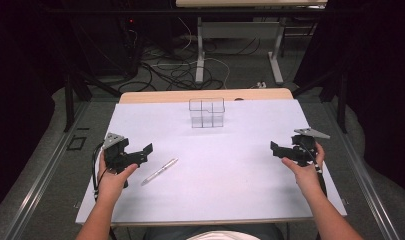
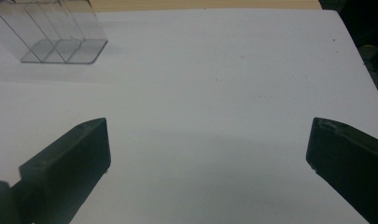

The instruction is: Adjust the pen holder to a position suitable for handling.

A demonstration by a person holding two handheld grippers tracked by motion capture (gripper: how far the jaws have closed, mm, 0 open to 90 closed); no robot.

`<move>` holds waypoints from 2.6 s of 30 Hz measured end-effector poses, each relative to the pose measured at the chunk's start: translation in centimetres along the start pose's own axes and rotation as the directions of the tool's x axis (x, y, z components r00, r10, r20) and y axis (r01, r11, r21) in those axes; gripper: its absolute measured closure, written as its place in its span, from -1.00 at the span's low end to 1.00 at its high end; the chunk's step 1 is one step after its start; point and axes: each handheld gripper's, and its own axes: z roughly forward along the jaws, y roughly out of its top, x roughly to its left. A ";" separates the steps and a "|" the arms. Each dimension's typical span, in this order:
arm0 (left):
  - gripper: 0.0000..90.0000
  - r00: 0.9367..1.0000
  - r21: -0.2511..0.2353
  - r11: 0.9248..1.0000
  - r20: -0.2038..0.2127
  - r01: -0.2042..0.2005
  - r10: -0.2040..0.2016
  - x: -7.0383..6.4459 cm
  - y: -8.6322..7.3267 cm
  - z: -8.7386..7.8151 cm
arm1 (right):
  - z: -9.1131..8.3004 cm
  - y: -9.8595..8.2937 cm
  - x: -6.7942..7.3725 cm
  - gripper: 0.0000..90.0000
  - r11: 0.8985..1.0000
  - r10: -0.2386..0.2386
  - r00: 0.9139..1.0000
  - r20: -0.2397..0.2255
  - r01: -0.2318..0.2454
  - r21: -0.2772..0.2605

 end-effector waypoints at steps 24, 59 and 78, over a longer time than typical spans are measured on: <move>-0.87 0.998 0.023 0.998 0.046 -0.051 0.050 -4.0 3.0 3.0 | -0.6 -0.3 -0.8 -0.98 0.999 0.034 0.999 -0.007 -0.033 0.005; -0.22 0.997 0.031 0.998 -0.050 -0.056 0.058 -8.6 13.3 11.6 | -0.4 -0.9 -0.3 -0.95 0.999 0.038 0.999 -0.020 -0.038 0.025; -0.07 0.996 0.105 0.994 -0.080 -0.025 0.034 -9.1 14.6 15.3 | -0.3 -1.1 -0.3 -0.93 0.999 0.039 0.999 -0.019 -0.038 0.023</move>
